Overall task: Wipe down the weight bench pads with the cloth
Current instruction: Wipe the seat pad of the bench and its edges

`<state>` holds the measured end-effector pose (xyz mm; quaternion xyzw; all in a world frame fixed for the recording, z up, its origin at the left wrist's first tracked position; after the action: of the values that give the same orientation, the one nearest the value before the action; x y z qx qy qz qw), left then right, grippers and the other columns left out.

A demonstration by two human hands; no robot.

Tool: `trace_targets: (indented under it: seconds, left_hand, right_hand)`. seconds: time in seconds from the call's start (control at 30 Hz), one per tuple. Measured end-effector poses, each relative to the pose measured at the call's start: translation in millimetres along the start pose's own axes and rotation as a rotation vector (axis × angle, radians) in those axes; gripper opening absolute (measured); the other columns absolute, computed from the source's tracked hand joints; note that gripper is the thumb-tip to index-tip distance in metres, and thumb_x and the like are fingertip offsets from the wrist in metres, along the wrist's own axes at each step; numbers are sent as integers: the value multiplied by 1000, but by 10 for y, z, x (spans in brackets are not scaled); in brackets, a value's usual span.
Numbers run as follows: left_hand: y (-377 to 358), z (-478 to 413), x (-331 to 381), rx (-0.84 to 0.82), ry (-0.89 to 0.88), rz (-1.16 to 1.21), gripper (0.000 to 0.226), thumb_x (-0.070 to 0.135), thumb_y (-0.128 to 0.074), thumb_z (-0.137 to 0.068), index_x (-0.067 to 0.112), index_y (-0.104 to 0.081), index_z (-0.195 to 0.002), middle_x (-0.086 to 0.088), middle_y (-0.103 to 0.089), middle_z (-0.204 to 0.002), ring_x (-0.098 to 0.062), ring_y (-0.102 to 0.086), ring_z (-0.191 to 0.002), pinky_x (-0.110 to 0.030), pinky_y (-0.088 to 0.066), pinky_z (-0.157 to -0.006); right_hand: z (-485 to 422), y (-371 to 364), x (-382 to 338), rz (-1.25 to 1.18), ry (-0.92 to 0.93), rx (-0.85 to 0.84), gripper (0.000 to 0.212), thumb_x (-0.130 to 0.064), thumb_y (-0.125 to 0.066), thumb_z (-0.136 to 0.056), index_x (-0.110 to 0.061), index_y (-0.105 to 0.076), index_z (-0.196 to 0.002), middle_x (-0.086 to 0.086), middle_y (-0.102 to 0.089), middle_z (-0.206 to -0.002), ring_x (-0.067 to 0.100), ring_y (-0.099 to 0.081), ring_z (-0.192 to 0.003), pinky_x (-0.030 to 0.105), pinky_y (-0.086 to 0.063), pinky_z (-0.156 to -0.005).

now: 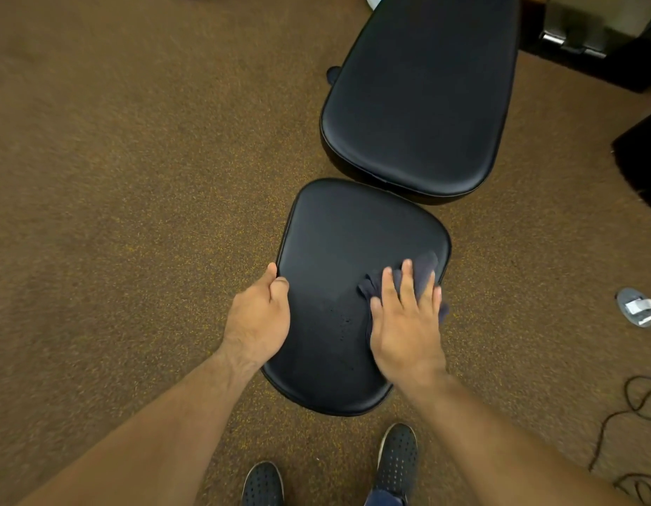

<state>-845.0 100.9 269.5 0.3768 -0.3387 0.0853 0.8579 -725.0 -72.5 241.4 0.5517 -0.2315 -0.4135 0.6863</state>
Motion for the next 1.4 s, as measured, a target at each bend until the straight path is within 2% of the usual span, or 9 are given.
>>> trace_targets:
  seconds: [0.1, 0.17, 0.37, 0.47, 0.67, 0.87, 1.07, 1.3, 1.4]
  left_hand:
    - [1, -9, -6, -15, 0, -13, 47, 30, -31, -104, 20, -38, -149, 4, -44, -149, -10, -50, -111, -15, -30, -91]
    - [11, -8, -2, -22, -4, -18, 46, 29, -30, -104, 19, -39, -149, 3, -44, -150, -16, -49, -124, -20, -32, -100]
    - [33, -51, -52, -27, 18, 12, 45, 28, -32, -103, 19, -44, -146, 5, -44, -149, -19, -37, -139, -26, -23, -113]
    - [17, -71, -99, -24, 20, 22, 45, 30, -33, -103, 21, -44, -146, 6, -45, -148, -19, -39, -137, -26, -24, -112]
    - [-9, -98, -148, -20, -1, 30, 45, 30, -33, -102, 22, -44, -146, 6, -45, -149, -20, -39, -138, -26, -24, -112]
    - [0, -140, -192, -59, 22, 118, 44, 31, -37, -101, 22, -50, -142, 10, -45, -148, -14, -37, -139, -26, -22, -114]
    - [-7, -194, -325, -117, 125, 330, 52, 52, -39, -93, 21, -65, -125, 5, -62, -130, -15, -54, -123, -39, -37, -111]
    - [14, -235, -499, -115, 140, 276, 65, 66, -32, -80, 19, -74, -100, 1, -74, -102, -21, -66, -101, -42, -47, -98]
    - [76, -160, -540, -108, 141, 250, 62, 60, -31, -85, 16, -73, -96, -1, -73, -98, -21, -66, -97, -43, -47, -97]
  right_hand:
    - [-151, 94, -58, 39, -17, -18, 57, -40, -12, -103, -19, -7, -156, 10, 7, -163, 40, 8, -147, 50, 3, -120]
    - [-87, 60, -79, 37, -19, -16, 57, -41, -10, -103, -19, -8, -156, 9, 5, -164, 39, 7, -148, 51, 1, -120]
    - [334, -99, -288, 69, 122, 0, 56, -38, -22, -100, -12, -43, -145, 14, -36, -154, 43, -23, -143, 56, -20, -115]
    - [239, -92, -324, 120, 173, 1, 56, -38, -20, -100, -15, -40, -147, 12, -34, -155, 43, -22, -144, 53, -14, -117]
    - [-93, -27, -449, 96, 200, -6, 61, -42, -3, -98, -24, -13, -156, 4, -6, -164, 36, 5, -149, 47, 5, -118]
    - [352, -166, -424, 134, 328, -16, 51, -34, -28, -100, -25, -35, -150, 8, -30, -158, 40, -24, -144, 54, -16, -116]
    - [292, -121, -519, 134, 401, 2, 49, -29, -33, -95, -29, -41, -144, 6, -36, -155, 41, -29, -142, 56, -18, -116]
    - [31, -54, -708, 44, 403, 51, 47, -27, -35, -99, -27, -44, -145, 1, -33, -157, 36, -22, -146, 48, -9, -120]
    - [298, -108, -683, 84, 476, 15, 48, -29, -35, -97, -26, -46, -143, 1, -36, -155, 35, -27, -144, 51, -14, -115]
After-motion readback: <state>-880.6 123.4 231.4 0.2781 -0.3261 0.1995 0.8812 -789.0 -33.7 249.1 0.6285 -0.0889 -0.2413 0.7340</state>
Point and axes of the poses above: each hand's wrist, its own z-axis away from the middle knuckle, its own y-axis out of the back of the hand, x = y × z, the point moved 6 cm from there along -z, towards the middle knuckle
